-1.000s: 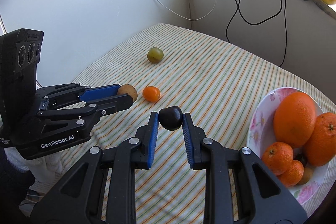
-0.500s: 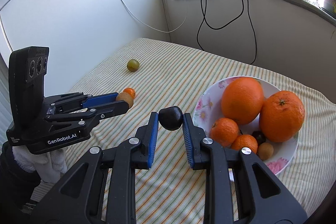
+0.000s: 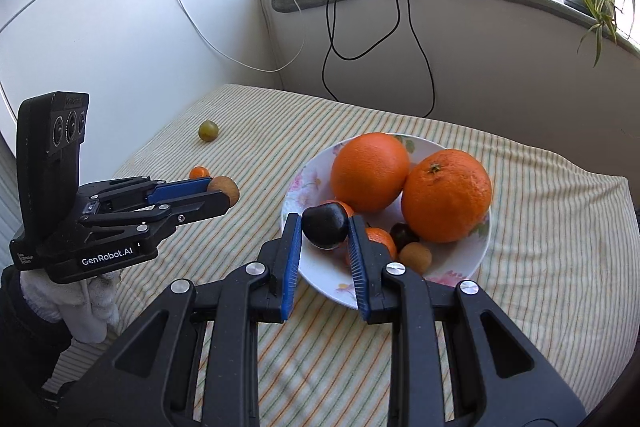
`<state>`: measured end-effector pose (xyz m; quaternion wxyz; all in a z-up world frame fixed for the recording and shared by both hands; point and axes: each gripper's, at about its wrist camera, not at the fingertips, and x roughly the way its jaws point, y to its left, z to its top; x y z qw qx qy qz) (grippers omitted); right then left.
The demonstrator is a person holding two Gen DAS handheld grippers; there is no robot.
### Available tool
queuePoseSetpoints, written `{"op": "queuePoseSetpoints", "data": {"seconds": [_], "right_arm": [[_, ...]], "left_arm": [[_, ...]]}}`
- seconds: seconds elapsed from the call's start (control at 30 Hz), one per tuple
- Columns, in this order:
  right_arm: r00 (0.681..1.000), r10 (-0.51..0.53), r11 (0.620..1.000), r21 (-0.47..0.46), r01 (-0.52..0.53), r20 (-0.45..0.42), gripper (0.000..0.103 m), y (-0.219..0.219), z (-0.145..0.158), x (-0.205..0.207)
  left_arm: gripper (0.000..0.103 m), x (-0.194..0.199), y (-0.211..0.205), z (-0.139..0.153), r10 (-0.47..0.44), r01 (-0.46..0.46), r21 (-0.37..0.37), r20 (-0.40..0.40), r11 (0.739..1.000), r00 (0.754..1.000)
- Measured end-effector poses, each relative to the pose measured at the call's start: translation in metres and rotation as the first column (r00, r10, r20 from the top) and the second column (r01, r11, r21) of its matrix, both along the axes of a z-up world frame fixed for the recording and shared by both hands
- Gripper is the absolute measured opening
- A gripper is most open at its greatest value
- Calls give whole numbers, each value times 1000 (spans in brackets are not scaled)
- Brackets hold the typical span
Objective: Organize fruits
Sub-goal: 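Carry the kiwi with the left tool while the right tool carries the plum over the plate, then open the left tool to drop the kiwi while the right tool releases the plum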
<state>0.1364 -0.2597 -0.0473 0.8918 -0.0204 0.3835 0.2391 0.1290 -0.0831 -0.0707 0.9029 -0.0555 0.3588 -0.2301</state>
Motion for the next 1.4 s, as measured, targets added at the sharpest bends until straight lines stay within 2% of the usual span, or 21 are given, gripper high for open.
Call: {"op": "queuePoseSetpoints", "data": {"seconds": [0.33,0.9,0.97,1.03,1.13,1.2,1.27,1.4], "right_arm": [[1000,-13,1000,-2,13,-13,24,-13,-5,-5],[999,33,999,-16,-33,-38,25,10,-21,1],[999,34,999,-13,-35,-42,25,10,-23,3],[999,33,999,-17,-33,-36,25,10,-24,4],[999,33,999,-24,-33,-30,25,10,-25,3],[999,28,999,-26,-28,-18,36,10,-24,1],[1000,26,999,-22,-26,-4,60,9,-22,-1],[1000,26,999,-26,-26,13,67,8,-18,-5]], "left_arm": [[25,15,-17,-3,-18,18,6,-12,1000,1000],[26,31,-32,-1,-23,22,38,10,999,1000],[32,31,-32,-2,-23,23,41,11,999,1000],[43,31,-32,-1,-18,17,41,15,999,1000],[48,31,-31,1,-12,11,42,16,999,1000],[49,31,-30,1,-10,9,43,15,999,1000],[50,31,-28,1,-2,1,44,14,999,1000],[55,30,-26,1,8,-9,43,14,999,1000]]}}
